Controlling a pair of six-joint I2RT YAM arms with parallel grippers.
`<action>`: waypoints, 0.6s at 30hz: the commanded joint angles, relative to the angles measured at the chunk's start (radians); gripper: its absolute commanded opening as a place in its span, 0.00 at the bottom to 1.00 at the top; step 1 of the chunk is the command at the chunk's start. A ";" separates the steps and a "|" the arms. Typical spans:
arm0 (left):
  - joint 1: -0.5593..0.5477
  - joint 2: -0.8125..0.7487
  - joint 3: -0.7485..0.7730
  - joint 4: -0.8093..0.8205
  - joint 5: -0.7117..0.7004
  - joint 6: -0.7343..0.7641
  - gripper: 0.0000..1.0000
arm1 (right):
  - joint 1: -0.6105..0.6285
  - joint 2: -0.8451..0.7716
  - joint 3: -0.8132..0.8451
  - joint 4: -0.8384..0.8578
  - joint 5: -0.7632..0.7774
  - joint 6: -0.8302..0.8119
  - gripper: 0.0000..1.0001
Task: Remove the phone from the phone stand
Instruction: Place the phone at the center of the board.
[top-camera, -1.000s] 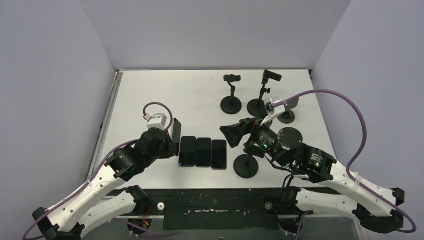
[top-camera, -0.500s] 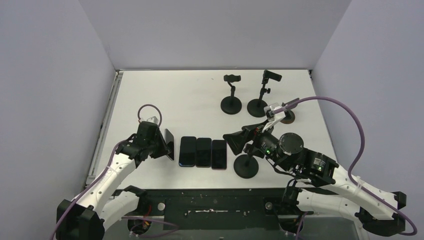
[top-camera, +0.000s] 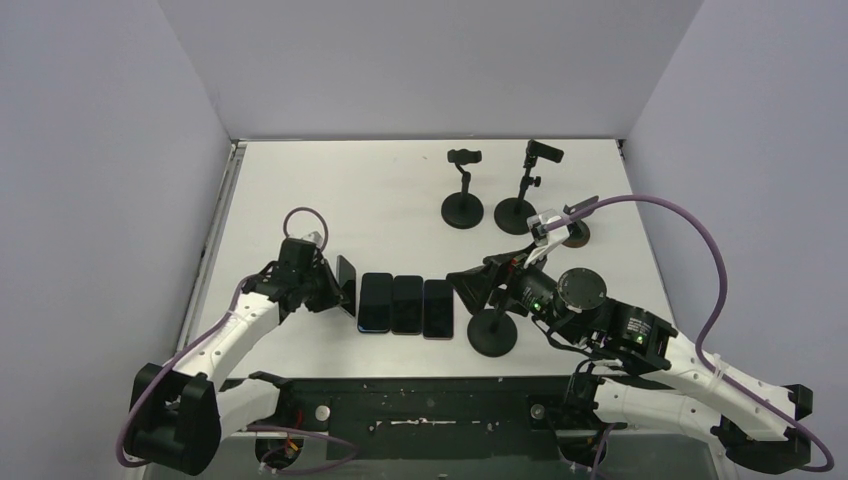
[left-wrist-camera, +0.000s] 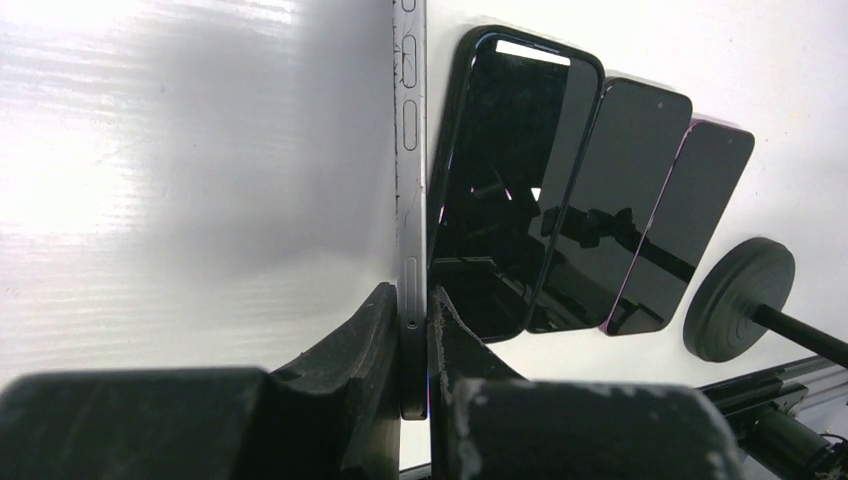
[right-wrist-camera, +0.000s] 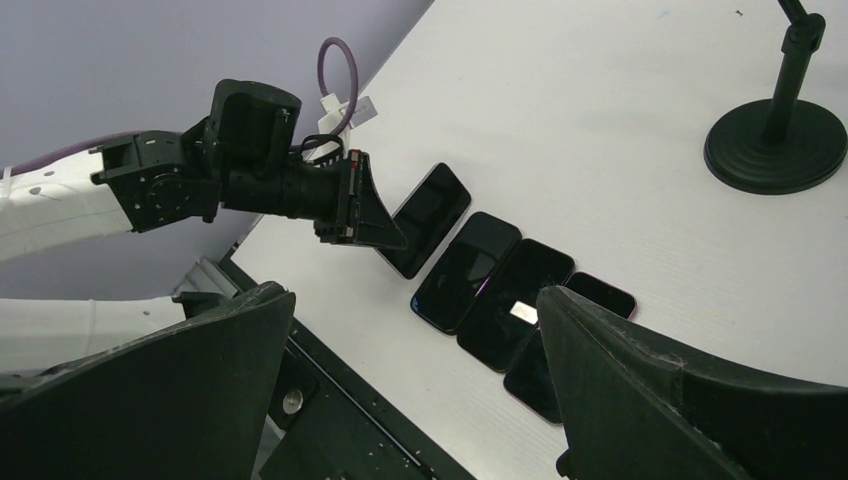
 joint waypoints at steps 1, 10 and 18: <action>0.010 0.046 0.020 0.004 -0.009 0.015 0.04 | 0.001 -0.003 -0.005 0.029 0.005 0.001 0.97; 0.022 0.081 0.032 -0.035 -0.075 -0.005 0.32 | 0.001 -0.005 -0.002 0.020 0.018 0.000 0.97; 0.035 0.075 0.036 -0.054 -0.130 -0.015 0.40 | 0.001 0.002 -0.003 0.017 0.022 -0.001 0.97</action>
